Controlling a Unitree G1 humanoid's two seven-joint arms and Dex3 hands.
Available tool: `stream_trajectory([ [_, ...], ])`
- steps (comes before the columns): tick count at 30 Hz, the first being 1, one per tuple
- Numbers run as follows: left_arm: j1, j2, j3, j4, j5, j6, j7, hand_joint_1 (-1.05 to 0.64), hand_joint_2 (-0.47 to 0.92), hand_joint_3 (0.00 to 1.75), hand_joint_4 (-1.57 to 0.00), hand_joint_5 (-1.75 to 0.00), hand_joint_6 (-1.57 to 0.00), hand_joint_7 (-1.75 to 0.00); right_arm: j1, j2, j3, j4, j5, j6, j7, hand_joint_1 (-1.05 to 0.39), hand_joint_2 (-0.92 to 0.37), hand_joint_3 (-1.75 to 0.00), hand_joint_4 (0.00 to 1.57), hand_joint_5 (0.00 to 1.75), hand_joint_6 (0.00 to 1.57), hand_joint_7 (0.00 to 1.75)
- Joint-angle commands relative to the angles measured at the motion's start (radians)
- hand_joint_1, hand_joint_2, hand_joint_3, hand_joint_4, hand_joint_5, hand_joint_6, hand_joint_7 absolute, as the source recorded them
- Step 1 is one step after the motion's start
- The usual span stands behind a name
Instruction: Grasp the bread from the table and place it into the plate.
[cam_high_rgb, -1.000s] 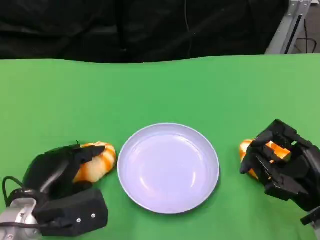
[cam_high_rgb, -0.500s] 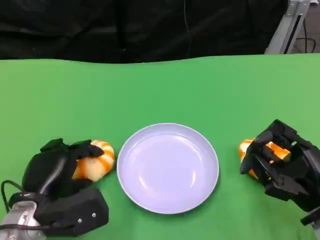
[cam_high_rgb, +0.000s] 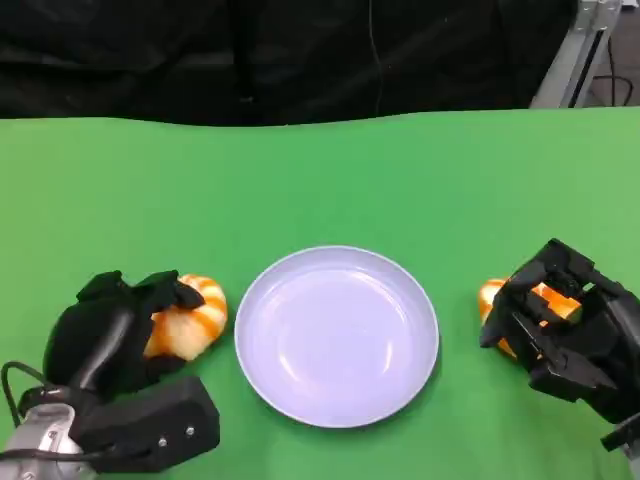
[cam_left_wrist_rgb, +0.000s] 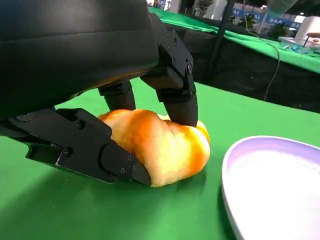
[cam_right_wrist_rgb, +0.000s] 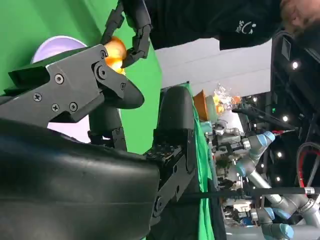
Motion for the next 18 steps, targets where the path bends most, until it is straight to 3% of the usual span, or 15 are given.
stream_trajectory([
  [1,0.028,0.025,0.013,-0.065,0.011,0.009,0.048,0.01,0.92,0.08,-0.36,-1.50,-0.60,-1.13,-0.003,-0.014,-0.012,0.006,0.005,-0.010,0.001,-0.02,-0.67,-0.93,0.48,1.73,0.53,1.32],
  [18,0.134,0.048,0.039,-0.326,0.043,0.018,0.079,-0.02,0.92,0.08,-0.40,-1.38,-0.59,-1.09,-0.005,-0.013,-0.011,0.008,0.002,-0.014,0.000,-0.01,-0.66,-0.95,0.47,1.73,0.52,1.33],
])
